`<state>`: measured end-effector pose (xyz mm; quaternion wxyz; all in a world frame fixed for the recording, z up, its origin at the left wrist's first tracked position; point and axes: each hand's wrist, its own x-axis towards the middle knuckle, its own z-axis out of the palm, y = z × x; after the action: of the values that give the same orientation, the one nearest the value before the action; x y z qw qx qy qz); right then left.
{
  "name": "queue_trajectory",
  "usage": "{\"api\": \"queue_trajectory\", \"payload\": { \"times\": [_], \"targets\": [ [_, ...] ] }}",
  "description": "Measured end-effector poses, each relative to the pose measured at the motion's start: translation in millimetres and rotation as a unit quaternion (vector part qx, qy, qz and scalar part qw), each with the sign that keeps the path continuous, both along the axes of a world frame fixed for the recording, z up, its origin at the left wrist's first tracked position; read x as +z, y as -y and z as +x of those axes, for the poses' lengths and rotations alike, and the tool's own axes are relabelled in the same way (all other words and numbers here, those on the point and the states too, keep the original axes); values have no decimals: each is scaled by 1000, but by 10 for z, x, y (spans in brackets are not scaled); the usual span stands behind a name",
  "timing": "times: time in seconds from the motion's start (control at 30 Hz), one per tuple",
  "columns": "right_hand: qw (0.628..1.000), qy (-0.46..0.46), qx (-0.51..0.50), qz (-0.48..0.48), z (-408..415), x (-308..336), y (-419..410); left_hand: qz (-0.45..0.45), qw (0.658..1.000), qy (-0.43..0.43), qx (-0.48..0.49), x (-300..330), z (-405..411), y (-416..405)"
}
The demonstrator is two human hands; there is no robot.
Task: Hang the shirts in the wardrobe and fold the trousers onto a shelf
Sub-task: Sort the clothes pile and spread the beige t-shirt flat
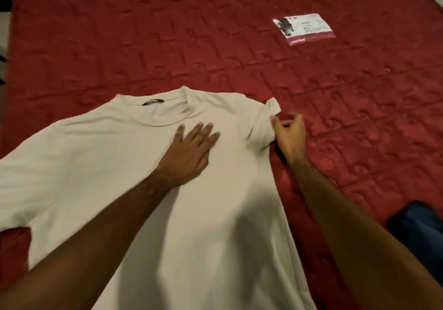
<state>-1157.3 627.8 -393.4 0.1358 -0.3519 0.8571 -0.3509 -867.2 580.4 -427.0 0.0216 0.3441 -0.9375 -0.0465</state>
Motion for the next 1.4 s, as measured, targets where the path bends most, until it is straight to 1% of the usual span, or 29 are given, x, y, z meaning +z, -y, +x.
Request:
{"api": "queue_trajectory", "payload": {
  "times": [0.07, 0.17, 0.23, 0.3, 0.4, 0.47, 0.57, 0.63, 0.73, 0.77, 0.8, 0.83, 0.87, 0.9, 0.93, 0.97, 1.0, 1.03, 1.07, 1.1, 1.13, 1.17, 1.2, 1.23, 1.27, 1.3, 1.33, 1.37, 1.4],
  "targets": [
    [997, 41, 61, 14, -125, -21, -131, 4, 1000, 2, -19, 9, -540, 22],
    [985, 87, 145, -12, -152, -61, -156, 41, 998, -8, 42, 39, -1142, 153],
    [977, 111, 179, -42, -182, -127, -132, 43, 996, -18, 78, 9, -1339, 259],
    [972, 124, 194, -42, -206, -173, -140, 27, 996, -27, 86, -65, -1372, 283],
    [966, 198, 147, -75, -316, -103, -194, 33, 993, -76, 89, -130, -1373, 260],
    [960, 247, 106, -74, -413, -51, -302, 44, 991, -82, 97, -150, -1398, 266],
    [966, 243, 89, -2, -463, -59, -539, 54, 993, -45, 92, -153, -1436, 288],
    [967, 247, 55, 18, -446, -60, -655, 60, 994, -23, 86, -139, -1437, 293],
    [965, 258, -5, -39, -463, -7, -682, 46, 996, 14, 77, -88, -1484, 297],
    [977, 201, 2, -76, -450, 36, -660, 44, 996, 24, 75, -60, -1519, 301],
    [989, 93, 33, -109, -417, 68, -615, 45, 996, 29, 77, -43, -1552, 307],
    [988, -34, 89, -125, -359, 96, -560, 48, 995, 33, 81, -33, -1579, 310],
    [967, -143, 179, -115, -303, 104, -492, 50, 994, 36, 85, -31, -1598, 309],
    [931, -223, 280, -69, -261, 62, -419, 54, 994, 36, 89, -48, -1613, 308],
    [892, -281, 355, -2, -258, -29, -362, 63, 993, 34, 92, -78, -1628, 314],
    [868, -311, 382, 69, -306, -141, -323, 80, 992, 31, 95, -91, -1640, 333],
    [864, -323, 364, 125, -410, -261, -310, 105, 989, 26, 99, -79, -1646, 364],
    [875, -331, 315, 159, -525, -329, -297, 133, 986, 20, 98, -42, -1642, 420],
    [896, -320, 247, 184, -629, -350, -300, 158, 983, 17, 97, 24, -1617, 469],
    [923, -276, 178, 202, -697, -332, -339, 166, 981, 14, 96, 93, -1574, 488],
    [945, -220, 127, 205, -712, -278, -395, 155, 983, 10, 93, 155, -1525, 470],
    [963, -170, 107, 181, -649, -213, -517, 134, 987, 5, 85, 204, -1472, 367],
    [973, -137, 129, 132, -526, -143, -687, 114, 991, -1, 71, 248, -1418, 194],
    [966, -140, 196, 96, -357, -90, -936, 101, 994, -2, 41, 274, -1364, -60],
    [936, -167, 297, 86, -159, -74, -1285, 90, 996, 1, -3, 251, -1278, -409],
    [887, -207, 402, 92, 18, -102, -1664, 72, 996, 7, -51, 184, -1154, -783],
    [838, -242, 476, 115, 163, -91, -2064, 51, 994, 21, -90, 128, -1010, -1179],
    [802, -262, 518, 142, 248, -60, -2401, 42, 992, 32, -111, 95, -871, -1523],
    [780, -272, 539, 167, 288, -29, -2688, 53, 991, 39, -114, 91, -740, -1821]
  ]
}}
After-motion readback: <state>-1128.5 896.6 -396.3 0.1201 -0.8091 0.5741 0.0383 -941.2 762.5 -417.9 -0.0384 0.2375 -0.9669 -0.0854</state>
